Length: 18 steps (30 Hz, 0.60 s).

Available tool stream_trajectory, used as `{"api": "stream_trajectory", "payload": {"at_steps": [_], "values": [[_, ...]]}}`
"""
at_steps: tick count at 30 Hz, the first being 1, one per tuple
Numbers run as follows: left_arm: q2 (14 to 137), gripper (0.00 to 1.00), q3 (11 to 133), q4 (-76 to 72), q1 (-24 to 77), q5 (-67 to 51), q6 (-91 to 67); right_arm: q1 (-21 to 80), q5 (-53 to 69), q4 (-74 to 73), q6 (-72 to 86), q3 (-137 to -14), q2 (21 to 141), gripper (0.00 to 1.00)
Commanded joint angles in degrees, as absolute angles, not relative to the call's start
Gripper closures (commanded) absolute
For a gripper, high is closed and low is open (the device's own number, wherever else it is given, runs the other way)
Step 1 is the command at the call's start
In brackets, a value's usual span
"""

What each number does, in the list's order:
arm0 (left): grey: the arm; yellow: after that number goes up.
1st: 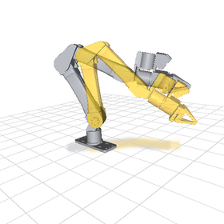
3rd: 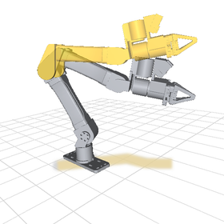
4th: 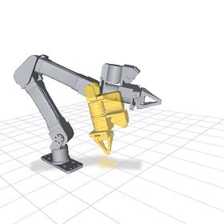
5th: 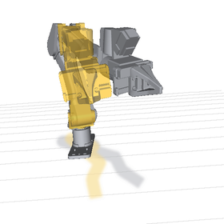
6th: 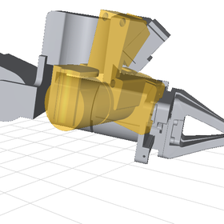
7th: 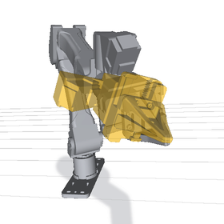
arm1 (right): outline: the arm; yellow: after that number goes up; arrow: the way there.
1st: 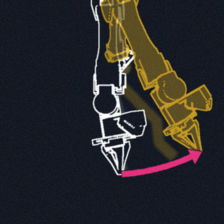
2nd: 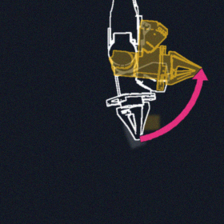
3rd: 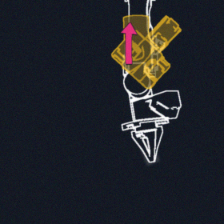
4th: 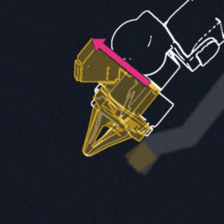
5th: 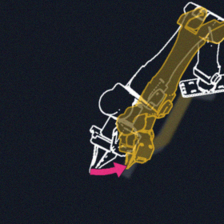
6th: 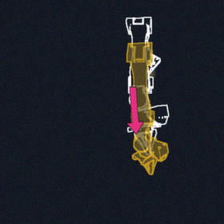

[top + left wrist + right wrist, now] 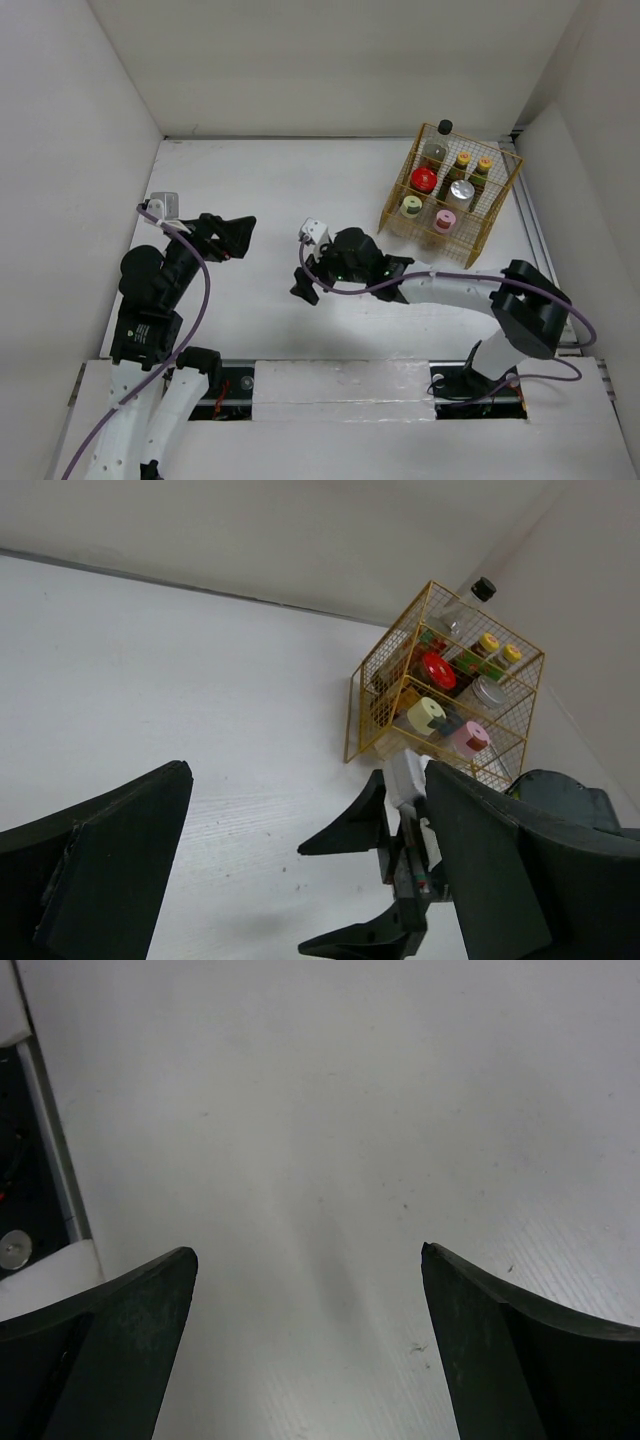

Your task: Organize the condiment bottles

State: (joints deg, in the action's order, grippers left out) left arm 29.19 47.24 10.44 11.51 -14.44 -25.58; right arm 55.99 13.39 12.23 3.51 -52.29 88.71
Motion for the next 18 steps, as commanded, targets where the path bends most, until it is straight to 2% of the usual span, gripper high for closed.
{"api": "stream_trajectory", "payload": {"at_steps": [1, 17, 18], "values": [[29.44, 0.01, 46.76, 7.73, 11.34, -14.06, -25.66, 57.56, 8.71, 18.54, 3.87, -52.91, 91.84, 0.01], [28.92, 0.02, 45.62, 6.50, 11.34, -15.99, -25.66, 58.10, 1.05, 16.70, 4.04, -53.96, 94.04, 0.01], [28.92, 0.05, 45.62, 5.55, 11.34, -16.69, -25.66, 58.10, 1.05, 16.70, 4.04, -54.49, 94.04, 0.01]]}}
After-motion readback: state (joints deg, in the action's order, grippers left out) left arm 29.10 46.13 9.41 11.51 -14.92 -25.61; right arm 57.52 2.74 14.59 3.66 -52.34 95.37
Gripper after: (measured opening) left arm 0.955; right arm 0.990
